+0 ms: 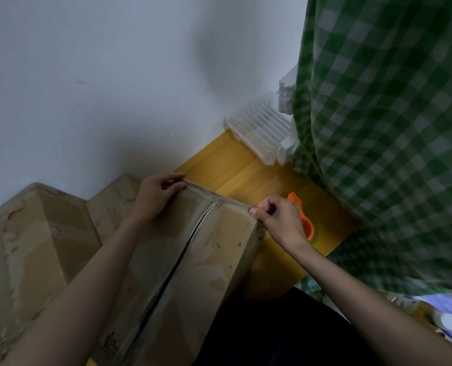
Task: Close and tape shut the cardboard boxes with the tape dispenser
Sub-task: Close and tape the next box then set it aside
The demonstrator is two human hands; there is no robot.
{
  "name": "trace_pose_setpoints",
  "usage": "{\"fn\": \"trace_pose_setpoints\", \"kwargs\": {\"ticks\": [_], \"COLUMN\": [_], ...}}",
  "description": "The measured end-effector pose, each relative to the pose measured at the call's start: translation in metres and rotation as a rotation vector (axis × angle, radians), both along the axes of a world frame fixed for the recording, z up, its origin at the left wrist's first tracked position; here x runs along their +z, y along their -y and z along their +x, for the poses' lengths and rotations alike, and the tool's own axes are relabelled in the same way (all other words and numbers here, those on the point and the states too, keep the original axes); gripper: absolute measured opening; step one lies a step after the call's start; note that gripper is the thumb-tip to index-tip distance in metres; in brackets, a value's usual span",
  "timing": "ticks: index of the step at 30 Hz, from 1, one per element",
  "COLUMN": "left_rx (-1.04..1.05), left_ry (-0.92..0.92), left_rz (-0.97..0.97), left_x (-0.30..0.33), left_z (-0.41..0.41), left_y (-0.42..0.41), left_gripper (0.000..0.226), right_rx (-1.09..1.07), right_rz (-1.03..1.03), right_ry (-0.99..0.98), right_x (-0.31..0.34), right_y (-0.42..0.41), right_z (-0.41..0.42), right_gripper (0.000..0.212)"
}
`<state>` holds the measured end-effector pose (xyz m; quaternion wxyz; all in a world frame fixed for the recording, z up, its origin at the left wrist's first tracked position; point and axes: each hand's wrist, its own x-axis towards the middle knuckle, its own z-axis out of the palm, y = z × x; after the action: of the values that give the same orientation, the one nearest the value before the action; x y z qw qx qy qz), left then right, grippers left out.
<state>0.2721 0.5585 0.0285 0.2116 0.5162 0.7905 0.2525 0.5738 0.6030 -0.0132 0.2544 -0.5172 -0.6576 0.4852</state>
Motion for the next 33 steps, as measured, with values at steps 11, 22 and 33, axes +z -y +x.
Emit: {"fn": "trace_pose_setpoints", "kwargs": {"ticks": [11, 22, 33], "left_rx": [-0.051, 0.118, -0.300], "left_ry": [-0.135, -0.074, -0.339], "left_rz": [-0.134, -0.192, -0.146], "left_x": [-0.014, -0.016, -0.020], "left_z": [0.001, -0.034, 0.012], "left_y": [0.004, -0.022, 0.011], "left_gripper": [0.061, 0.067, 0.071], "right_rx": [0.041, -0.003, 0.253], "right_rz": [0.045, 0.047, 0.082], "right_ry": [0.109, 0.006, 0.040], "right_x": [0.016, 0.025, 0.004], "right_y": [-0.025, -0.120, -0.063], "right_z": [-0.028, -0.106, -0.073], "right_gripper": [0.030, 0.010, 0.060]}}
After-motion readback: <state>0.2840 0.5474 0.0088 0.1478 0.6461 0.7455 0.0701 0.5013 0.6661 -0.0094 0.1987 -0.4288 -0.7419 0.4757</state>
